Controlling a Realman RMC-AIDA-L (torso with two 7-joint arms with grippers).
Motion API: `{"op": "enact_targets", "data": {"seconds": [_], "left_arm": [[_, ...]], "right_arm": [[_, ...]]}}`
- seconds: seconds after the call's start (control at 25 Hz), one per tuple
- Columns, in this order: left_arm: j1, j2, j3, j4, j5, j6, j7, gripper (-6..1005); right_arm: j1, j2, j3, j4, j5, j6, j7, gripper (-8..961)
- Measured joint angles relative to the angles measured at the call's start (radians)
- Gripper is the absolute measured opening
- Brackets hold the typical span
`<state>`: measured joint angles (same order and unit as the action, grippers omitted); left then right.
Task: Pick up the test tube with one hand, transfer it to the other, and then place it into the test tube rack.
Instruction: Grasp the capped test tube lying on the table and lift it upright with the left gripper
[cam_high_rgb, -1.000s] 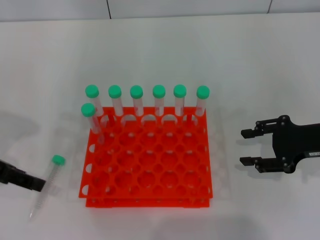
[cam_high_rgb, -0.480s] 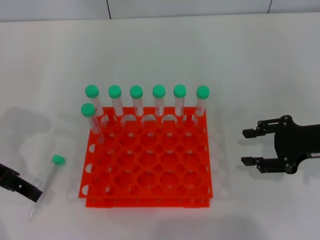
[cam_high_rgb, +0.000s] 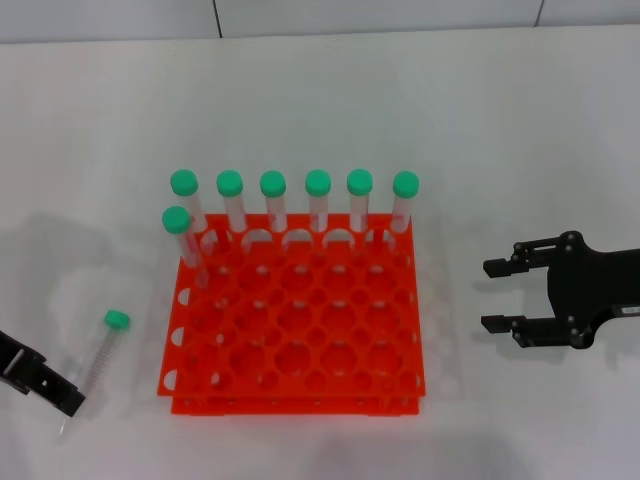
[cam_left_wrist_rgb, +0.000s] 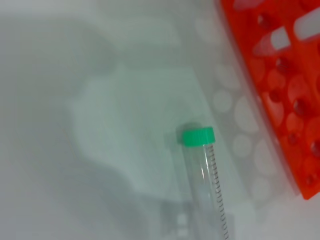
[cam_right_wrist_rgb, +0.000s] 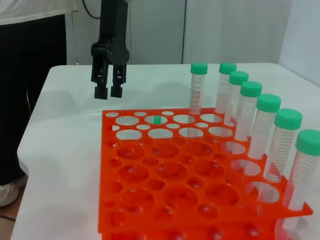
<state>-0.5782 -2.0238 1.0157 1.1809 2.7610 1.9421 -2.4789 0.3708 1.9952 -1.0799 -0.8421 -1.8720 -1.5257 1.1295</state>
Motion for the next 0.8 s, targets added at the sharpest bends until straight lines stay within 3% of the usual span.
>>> {"op": "enact_targets", "data": {"seconds": [0.8], "left_arm": [[-0.050,-0.021,0.022,-0.106,0.053,-0.054,0.008,646]], "right_arm": [[0.015,0.004,0.000,0.000,0.001,0.007,0.001,581]]}}
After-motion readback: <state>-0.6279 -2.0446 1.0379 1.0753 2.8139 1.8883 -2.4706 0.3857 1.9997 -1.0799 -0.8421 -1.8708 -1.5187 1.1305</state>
